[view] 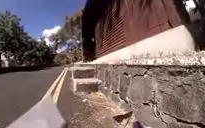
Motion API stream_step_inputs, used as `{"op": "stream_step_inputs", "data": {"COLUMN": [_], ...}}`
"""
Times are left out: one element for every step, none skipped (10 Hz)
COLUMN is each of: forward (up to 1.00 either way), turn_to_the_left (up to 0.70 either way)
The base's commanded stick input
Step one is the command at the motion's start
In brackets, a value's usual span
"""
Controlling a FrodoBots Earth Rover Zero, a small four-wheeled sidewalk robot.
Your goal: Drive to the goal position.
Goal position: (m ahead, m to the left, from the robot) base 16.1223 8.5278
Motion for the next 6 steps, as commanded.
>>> {"op": "stream_step_inputs", "data": {"forward": [0.00,0.00,0.00,0.00,0.00,0.00], "turn_to_the_left": [0.50,0.50,0.50,0.50,0.50,0.50]}}
